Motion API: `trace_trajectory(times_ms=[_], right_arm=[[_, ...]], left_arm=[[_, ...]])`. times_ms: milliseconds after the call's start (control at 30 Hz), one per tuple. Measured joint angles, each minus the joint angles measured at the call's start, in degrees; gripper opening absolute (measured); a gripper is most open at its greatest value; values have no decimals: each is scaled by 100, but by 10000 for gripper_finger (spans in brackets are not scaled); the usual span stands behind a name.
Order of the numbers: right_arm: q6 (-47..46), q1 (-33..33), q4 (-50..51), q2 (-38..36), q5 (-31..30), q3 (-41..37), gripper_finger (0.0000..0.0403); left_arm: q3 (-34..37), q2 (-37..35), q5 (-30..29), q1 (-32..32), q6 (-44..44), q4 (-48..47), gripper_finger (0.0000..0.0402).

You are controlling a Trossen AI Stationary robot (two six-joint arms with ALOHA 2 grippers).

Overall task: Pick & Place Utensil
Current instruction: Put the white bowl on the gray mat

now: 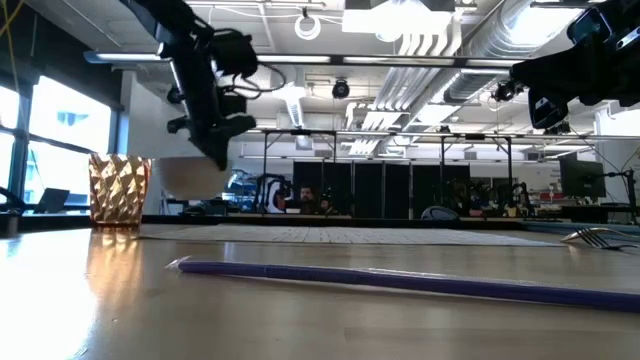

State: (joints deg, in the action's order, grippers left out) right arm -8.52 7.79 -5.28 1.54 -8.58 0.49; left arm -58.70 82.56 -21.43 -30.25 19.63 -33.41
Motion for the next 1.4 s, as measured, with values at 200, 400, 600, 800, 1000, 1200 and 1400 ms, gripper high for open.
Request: trace_trajectory(times_ms=[200,400,600,800,1000,1200,1400], right_arm=[[-1,2,0,-1,-1,-1,5],[0,2,2,0,-2,-2,5],[-1,0,2,0,-1,0,5],[-2,2,-2,-2,-2,0,5],[-1,2,-5,-1,-1,0,5],[-1,1,-6,11,0,-2,5],[-1,0,15,58,0,0,5]], left_arm=[[-216,0,97,232,-270,351,7],[-221,214,643,831,-459,852,7],[-416,871,1040,1362,-861,1552,7],[-1244,1777,1168,1720,-1440,1481,7],[-2304,2504,1377,1841,-2133,1124,7],[-2687,2956,1376,1826,-2697,812,7],[-2679,3086,1362,1828,-2832,793,7]])
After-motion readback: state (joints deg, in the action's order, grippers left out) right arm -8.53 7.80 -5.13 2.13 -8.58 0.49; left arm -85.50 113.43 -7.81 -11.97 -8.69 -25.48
